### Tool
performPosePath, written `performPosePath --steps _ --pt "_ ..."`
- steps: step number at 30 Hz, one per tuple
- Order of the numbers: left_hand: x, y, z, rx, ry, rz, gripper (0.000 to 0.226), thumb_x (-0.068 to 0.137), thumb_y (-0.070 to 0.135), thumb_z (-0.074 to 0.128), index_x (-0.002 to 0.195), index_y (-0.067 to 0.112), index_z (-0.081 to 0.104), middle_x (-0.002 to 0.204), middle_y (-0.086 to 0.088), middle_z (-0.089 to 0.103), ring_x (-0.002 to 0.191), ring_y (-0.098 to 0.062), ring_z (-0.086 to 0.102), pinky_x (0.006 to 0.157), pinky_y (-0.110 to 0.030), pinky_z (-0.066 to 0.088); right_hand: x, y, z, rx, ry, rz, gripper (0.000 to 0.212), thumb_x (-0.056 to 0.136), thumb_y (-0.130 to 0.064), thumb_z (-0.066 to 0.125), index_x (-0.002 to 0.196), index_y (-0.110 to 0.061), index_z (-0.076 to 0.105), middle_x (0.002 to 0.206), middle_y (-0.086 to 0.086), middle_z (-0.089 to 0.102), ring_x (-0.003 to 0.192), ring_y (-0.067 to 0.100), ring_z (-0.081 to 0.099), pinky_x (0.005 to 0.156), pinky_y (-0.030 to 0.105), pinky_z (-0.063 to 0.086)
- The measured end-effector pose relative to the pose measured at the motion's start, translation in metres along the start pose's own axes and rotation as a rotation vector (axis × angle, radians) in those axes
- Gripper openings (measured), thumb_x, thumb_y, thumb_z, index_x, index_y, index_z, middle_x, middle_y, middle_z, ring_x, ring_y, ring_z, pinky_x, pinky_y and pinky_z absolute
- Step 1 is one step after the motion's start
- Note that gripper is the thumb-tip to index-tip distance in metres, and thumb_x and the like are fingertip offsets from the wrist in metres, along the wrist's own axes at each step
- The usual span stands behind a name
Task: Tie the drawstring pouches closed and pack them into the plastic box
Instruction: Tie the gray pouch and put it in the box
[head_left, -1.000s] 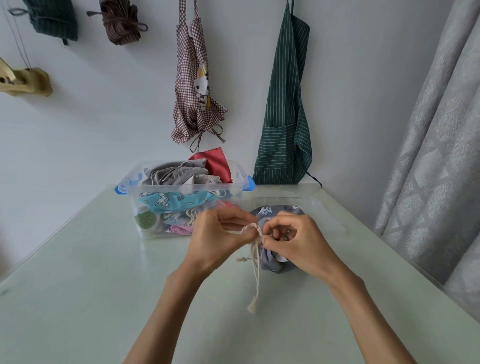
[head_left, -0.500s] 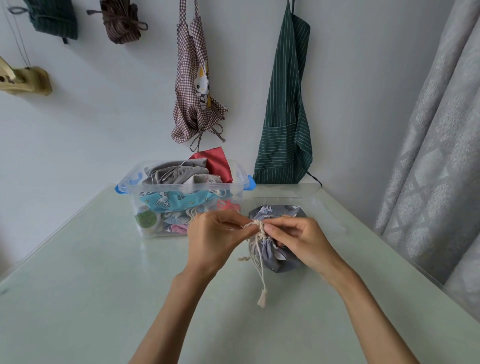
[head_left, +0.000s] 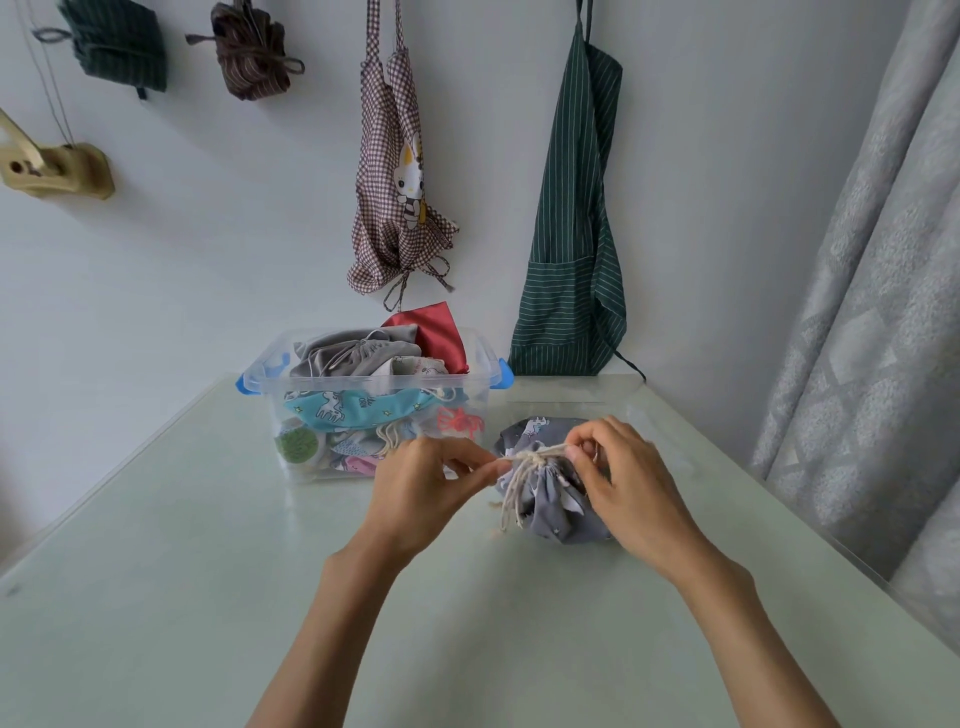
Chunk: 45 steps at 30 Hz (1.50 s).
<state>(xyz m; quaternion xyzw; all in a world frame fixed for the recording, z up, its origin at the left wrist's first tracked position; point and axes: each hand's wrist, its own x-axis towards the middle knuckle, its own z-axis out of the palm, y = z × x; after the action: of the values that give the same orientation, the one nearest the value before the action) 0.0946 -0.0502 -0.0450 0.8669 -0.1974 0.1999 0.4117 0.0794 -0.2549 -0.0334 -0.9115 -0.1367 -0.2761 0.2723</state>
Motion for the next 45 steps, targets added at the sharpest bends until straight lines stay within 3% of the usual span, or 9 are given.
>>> performPosePath --steps 5,11,13,17,19,25,30,37,45 --pt "0.0 -0.002 0.012 -0.021 -0.046 0.009 0.02 0.085 0.05 0.06 0.091 0.038 0.074 0.072 0.015 0.073 0.064 0.007 0.064 0.068 -0.033 0.055 0.004 -0.01 -0.011 0.985 -0.33 0.392 0.006 0.081 -0.015 0.063 0.08 -0.009 0.063 0.064 -0.004 0.048 0.059 0.003 0.045 0.062 0.015 0.035" --pt "0.004 0.002 0.013 -0.064 0.015 0.065 0.02 0.084 0.054 0.058 0.098 0.044 0.068 0.07 0.018 0.069 0.064 0.007 0.058 0.067 -0.034 0.052 0.005 -0.018 -0.016 1.349 -0.354 0.54 0.018 0.07 -0.016 0.066 0.055 -0.014 0.056 0.059 -0.003 0.03 0.051 0.007 0.029 0.054 0.02 0.027" --pt "0.005 0.005 0.012 -0.023 0.014 0.091 0.021 0.083 0.054 0.059 0.094 0.041 0.072 0.07 0.02 0.069 0.065 0.005 0.06 0.064 -0.033 0.052 0.009 -0.023 -0.016 1.193 -0.238 0.589 0.039 0.081 -0.029 0.056 0.046 -0.017 0.045 0.05 -0.006 0.03 0.046 0.007 0.025 0.052 0.024 0.021" --pt "0.004 0.006 0.012 0.053 -0.015 0.123 0.02 0.082 0.052 0.061 0.092 0.04 0.074 0.081 0.018 0.073 0.066 -0.001 0.061 0.061 -0.033 0.05 0.005 -0.024 -0.016 -0.012 0.058 0.397 0.063 0.095 -0.045 0.043 0.042 -0.014 0.032 0.04 0.001 0.034 0.047 0.021 0.039 0.052 0.033 0.027" --pt "0.004 0.007 0.013 0.09 -0.025 0.129 0.018 0.083 0.05 0.062 0.093 0.04 0.074 0.083 0.016 0.074 0.064 -0.005 0.06 0.061 -0.032 0.049 -0.001 -0.02 -0.014 -0.227 0.125 0.33 0.066 0.095 -0.046 0.041 0.038 -0.014 0.03 0.04 0.002 0.032 0.051 0.03 0.04 0.057 0.031 0.026" --pt "0.002 0.011 0.014 0.113 -0.015 0.072 0.021 0.085 0.051 0.059 0.09 0.038 0.074 0.06 0.02 0.061 0.059 0.001 0.056 0.059 -0.027 0.046 0.011 0.0 -0.024 0.777 -0.155 0.563 0.054 0.092 -0.043 0.046 0.046 -0.017 0.038 0.044 -0.008 0.041 0.056 0.015 0.036 0.062 0.029 0.029" --pt "-0.001 0.028 0.013 0.22 -0.098 0.043 0.019 0.088 0.047 0.058 0.092 0.036 0.074 0.078 0.012 0.072 0.068 -0.003 0.061 0.061 -0.023 0.043 0.008 0.0 -0.033 -0.139 -0.014 0.388 0.063 0.095 -0.048 0.036 0.046 -0.009 0.044 0.055 0.007 0.052 0.067 0.03 0.051 0.07 0.034 0.036" --pt "-0.002 0.046 0.003 0.08 -0.358 -0.126 0.019 0.09 0.031 0.061 0.094 0.019 0.074 0.09 0.003 0.075 0.075 -0.009 0.07 0.055 -0.019 0.047 -0.019 -0.017 -0.067 0.473 -0.568 0.383 0.022 0.084 -0.032 0.068 0.073 -0.021 0.052 0.074 -0.005 0.056 0.072 0.008 0.049 0.067 0.023 0.034" --pt "-0.011 0.03 -0.002 -0.091 -0.326 -0.292 0.021 0.088 0.023 0.065 0.1 0.008 0.073 0.098 -0.01 0.074 0.076 -0.012 0.066 0.056 -0.017 0.049 -0.041 0.004 -0.022 0.321 -0.312 0.29 0.049 0.065 -0.031 0.081 0.099 -0.03 0.045 0.109 -0.01 0.055 0.096 0.011 0.057 0.084 0.032 0.048"
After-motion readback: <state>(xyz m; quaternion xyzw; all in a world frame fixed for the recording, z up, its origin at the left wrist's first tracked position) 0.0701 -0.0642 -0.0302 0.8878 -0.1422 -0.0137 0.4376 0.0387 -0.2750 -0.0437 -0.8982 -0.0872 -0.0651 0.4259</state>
